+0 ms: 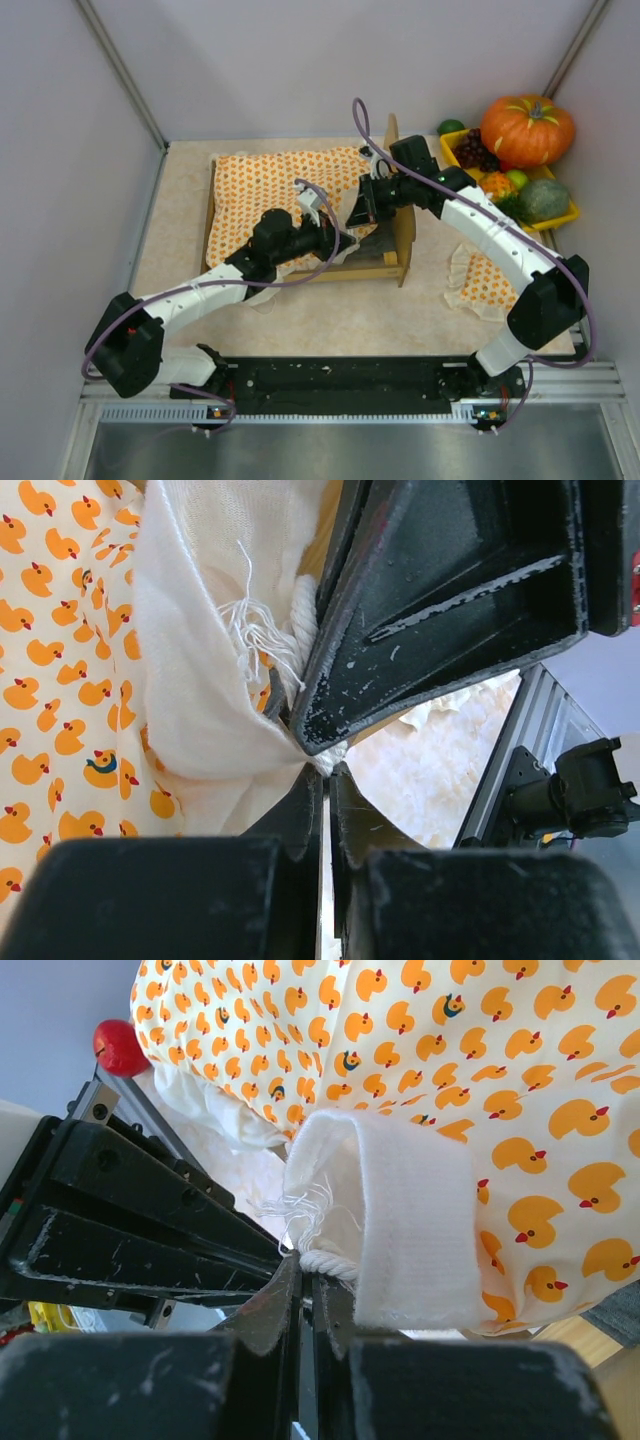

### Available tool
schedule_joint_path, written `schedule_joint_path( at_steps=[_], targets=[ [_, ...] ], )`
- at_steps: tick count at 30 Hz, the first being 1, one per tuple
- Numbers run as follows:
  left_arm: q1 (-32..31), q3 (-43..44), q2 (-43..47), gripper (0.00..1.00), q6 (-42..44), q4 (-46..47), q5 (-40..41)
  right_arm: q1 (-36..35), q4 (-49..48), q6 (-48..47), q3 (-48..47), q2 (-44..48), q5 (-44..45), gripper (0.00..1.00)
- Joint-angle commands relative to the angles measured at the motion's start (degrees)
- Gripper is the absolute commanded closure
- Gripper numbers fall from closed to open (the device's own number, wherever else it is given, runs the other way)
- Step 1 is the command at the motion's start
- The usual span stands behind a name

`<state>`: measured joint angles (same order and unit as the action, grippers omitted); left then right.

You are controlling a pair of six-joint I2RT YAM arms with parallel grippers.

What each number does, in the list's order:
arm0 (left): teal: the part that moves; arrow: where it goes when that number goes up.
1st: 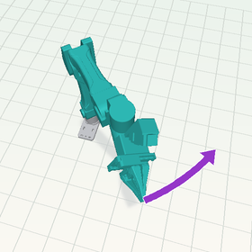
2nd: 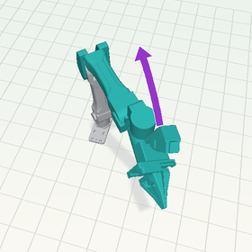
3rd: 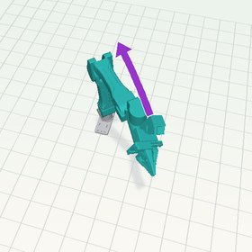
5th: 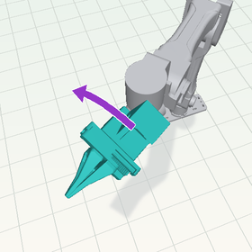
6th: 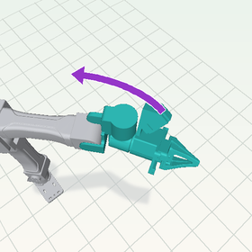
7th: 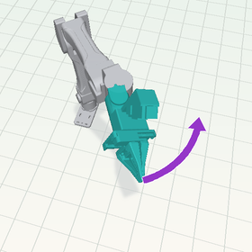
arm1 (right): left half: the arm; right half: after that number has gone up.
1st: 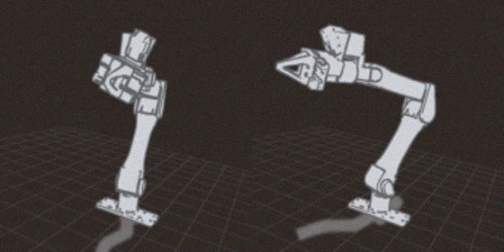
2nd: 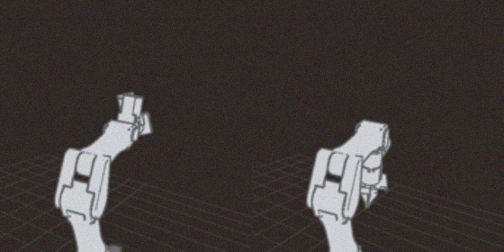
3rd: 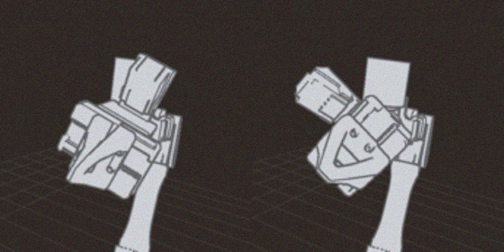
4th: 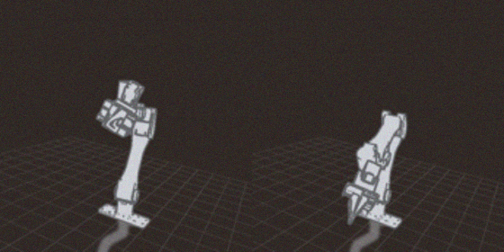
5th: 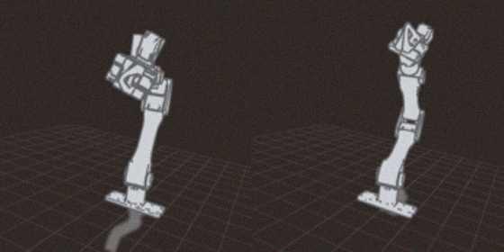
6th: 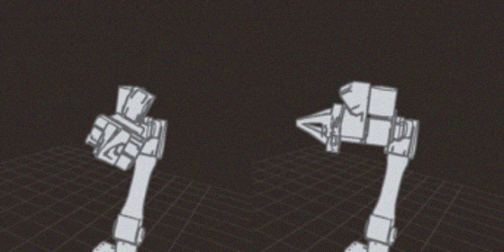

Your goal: Set up the pet bed

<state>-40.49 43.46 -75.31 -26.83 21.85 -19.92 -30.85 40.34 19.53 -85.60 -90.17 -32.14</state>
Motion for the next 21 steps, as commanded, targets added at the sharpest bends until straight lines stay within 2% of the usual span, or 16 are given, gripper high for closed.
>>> schedule_joint_path(
  at_steps=[1,7,9,11,14,17,18,21],
  targets=[
    [-0.03,2.32,3.24,1.0,0.9,-1.89,-2.92,0.7,-1.67,-1.16,-0.53,2.54,1.64,1.0],
    [-0.03,4.35,3.85,1.0,0.73,-7.69,-5.03,0.62,-1.67,-1.42,0.17,2.28,2.53,1.0],
    [0.06,4.53,3.59,1.0,-0.58,-7.7,-5.21,0.7,-1.75,-1.34,0.44,2.28,2.0,0.94],
    [0.67,4.88,3.07,1.0,-1.73,-7.69,-7.13,0.7,-1.75,-1.34,1.49,2.89,1.73,0.84],
    [2.69,5.84,1.31,1.0,-5.86,-7.96,-10.56,0.7,-1.75,-1.25,2.72,3.86,1.73,0.81],
    [5.67,6.99,-1.15,1.0,-10.59,-6.92,-18.38,0.7,-1.84,-1.07,3.86,4.56,0.59,0.8],
    [6.38,6.64,-2.46,1.0,-14.96,-5.08,-21.97,0.7,-1.84,-1.07,4.04,4.74,0.33,0.79],
    [8.93,6.28,-5.36,1.0,-22.19,1.88,-28.05,0.7,-1.93,-0.9,5.0,5.35,0.23,0.71]
  ],
)
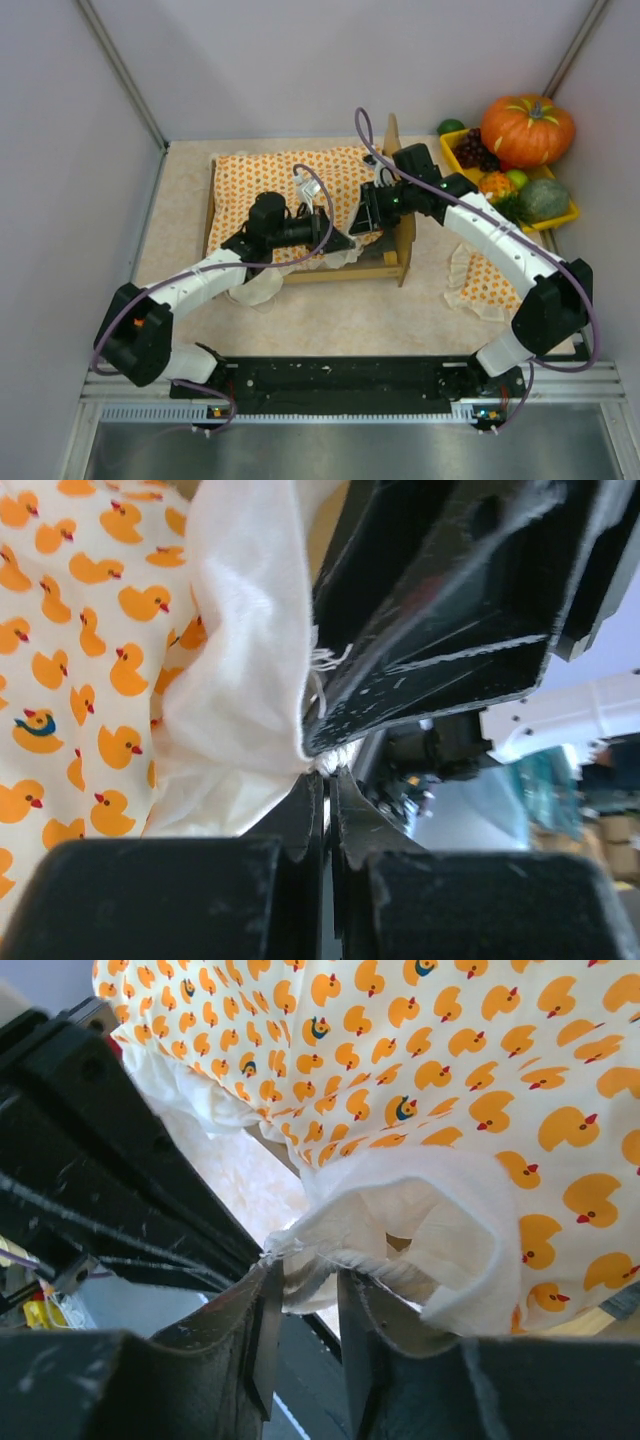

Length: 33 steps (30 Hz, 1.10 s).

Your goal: Set up the pet bed

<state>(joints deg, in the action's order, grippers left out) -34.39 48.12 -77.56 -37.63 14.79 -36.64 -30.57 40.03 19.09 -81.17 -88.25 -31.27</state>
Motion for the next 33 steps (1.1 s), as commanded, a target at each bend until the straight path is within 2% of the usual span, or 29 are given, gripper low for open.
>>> schedule_joint_path(
  at_steps=[1,7,14,18,22,29,33],
  targets=[
    [3.19,2.15,-3.47,1.0,-11.59,8.25,-11.43,0.42,-1.62,-0.46,0.92,3.78,0.06,0.68],
    [5.82,3.38,-1.64,1.0,-8.6,1.04,-7.31,0.51,-1.53,-2.04,4.25,11.33,6.56,0.58],
    [9.34,6.72,-0.49,1.0,-7.11,-3.27,-4.31,0.25,-3.29,-6.7,11.9,17.84,2.0,0.57],
    [10.66,9.27,-2.15,1.0,-7.99,-3.01,-5.28,-2.9,-7.41,-6.96,14.45,17.23,2.87,0.57],
    [10.93,10.59,-3.12,1.0,-8.43,-3.1,-6.16,-5.46,-11.36,-7.05,14.55,14.16,10.84,0.55],
    [11.28,10.86,-3.04,1.0,-7.11,-4.68,-5.63,-5.82,-25.15,-9.24,17.44,11.08,19.13,0.51],
    [11.54,10.68,-3.12,1.0,-7.11,-4.59,-5.46,-5.91,-27.72,-10.56,17.18,8.01,20.02,0.5]
  ],
)
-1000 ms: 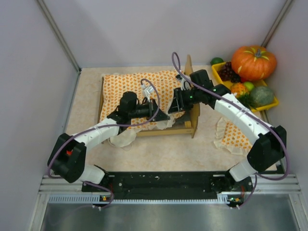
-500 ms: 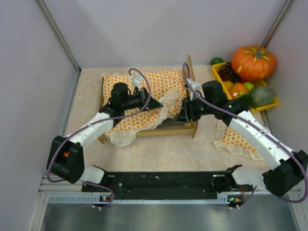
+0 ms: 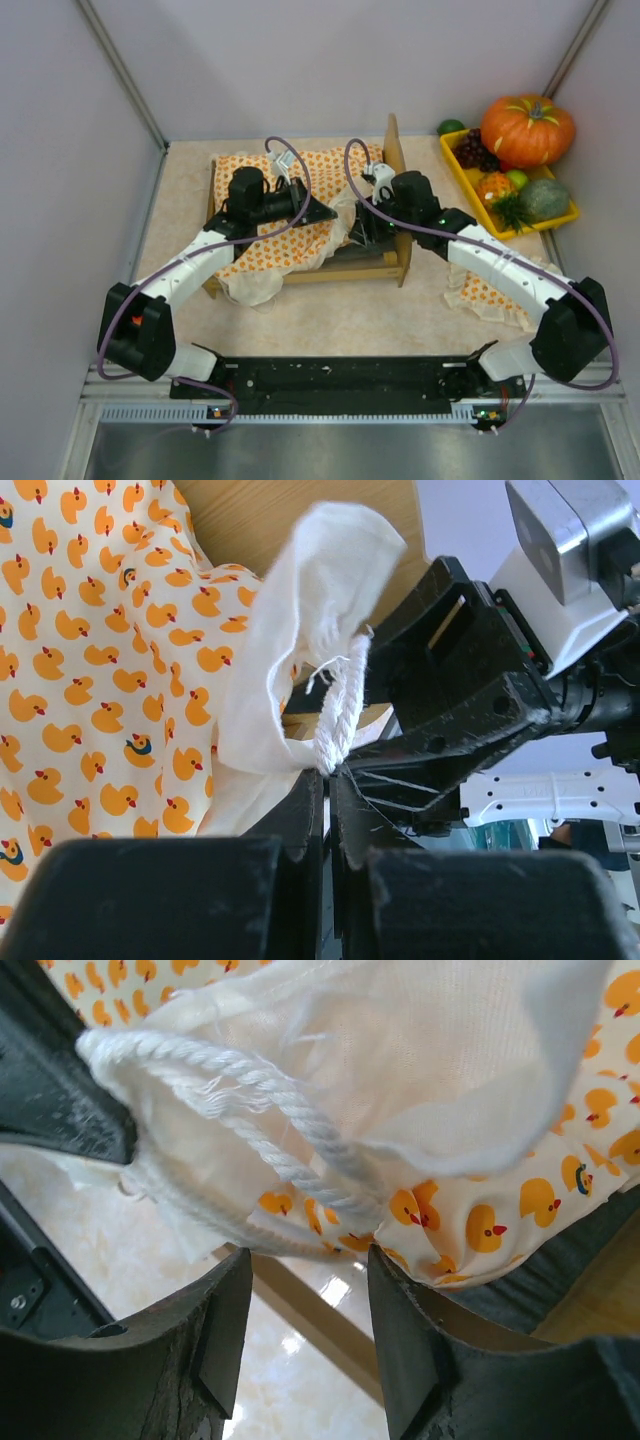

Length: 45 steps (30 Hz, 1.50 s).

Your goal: Set up the pet bed

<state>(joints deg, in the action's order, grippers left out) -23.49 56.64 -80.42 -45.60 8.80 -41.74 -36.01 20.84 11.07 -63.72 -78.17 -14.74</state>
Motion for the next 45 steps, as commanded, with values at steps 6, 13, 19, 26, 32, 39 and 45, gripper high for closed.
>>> schedule_joint_path(
  at_steps=[6,13,19,26,32,39,45],
  targets=[
    [0.98,2.33,-0.79,1.0,1.04,1.49,-0.63,-1.95,-10.73,-3.77,0.97,-3.65,1.21,0.55],
    [1.42,2.24,-1.14,1.0,1.22,1.49,-1.07,-3.45,-10.82,-4.04,2.46,-3.39,3.39,0.79],
    [1.86,1.63,-0.61,1.0,2.01,0.61,-0.98,-3.54,-7.31,-2.55,3.61,0.47,11.39,0.84],
    [2.39,0.31,-0.26,1.0,2.63,0.26,-0.89,-3.63,-4.32,-2.11,3.43,5.4,16.32,0.87],
    [2.83,-0.39,-0.17,1.0,2.54,0.52,-0.63,-3.63,-0.1,-1.75,1.5,6.53,9.41,0.63],
    [3.27,-0.39,-0.44,1.0,2.01,1.57,-1.33,-4.51,-4.75,-2.1,1.41,4.18,-1.69,0.64],
    [3.62,-0.04,-0.88,1.0,1.48,2.1,-2.21,-4.51,-6.34,-5.97,-2.62,-1.45,0.06,0.62]
  ],
)
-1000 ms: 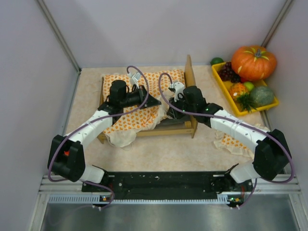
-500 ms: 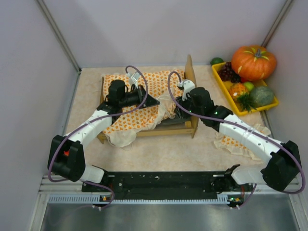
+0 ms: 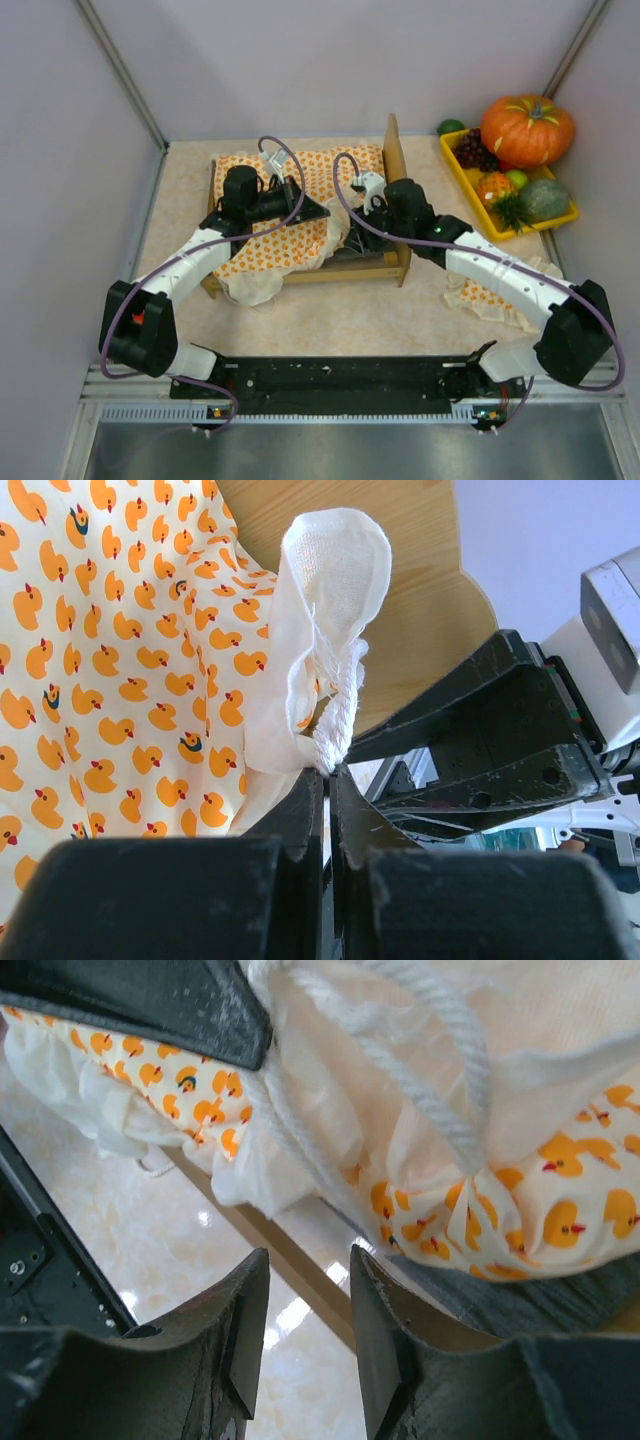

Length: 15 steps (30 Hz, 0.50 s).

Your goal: Set up the pet bed

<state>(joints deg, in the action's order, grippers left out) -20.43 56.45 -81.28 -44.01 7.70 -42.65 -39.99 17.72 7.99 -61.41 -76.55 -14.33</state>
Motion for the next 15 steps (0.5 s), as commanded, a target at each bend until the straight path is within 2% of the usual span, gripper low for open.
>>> schedule_joint_path(
  at_steps=[1,10,15],
  targets=[
    [0.56,0.24,-0.02,1.0,-0.11,3.19,-1.64,-0.53,-3.39,-4.02,-5.39,-3.68,0.08,0.62],
    [0.65,-0.02,0.15,1.0,-0.11,3.37,-2.43,-0.53,-3.57,-7.81,-7.59,-6.32,2.72,0.61],
    [0.74,-0.11,0.33,1.0,-0.11,3.37,-2.35,-0.18,-3.65,-9.31,-7.32,-7.2,-0.08,0.72]
  ],
)
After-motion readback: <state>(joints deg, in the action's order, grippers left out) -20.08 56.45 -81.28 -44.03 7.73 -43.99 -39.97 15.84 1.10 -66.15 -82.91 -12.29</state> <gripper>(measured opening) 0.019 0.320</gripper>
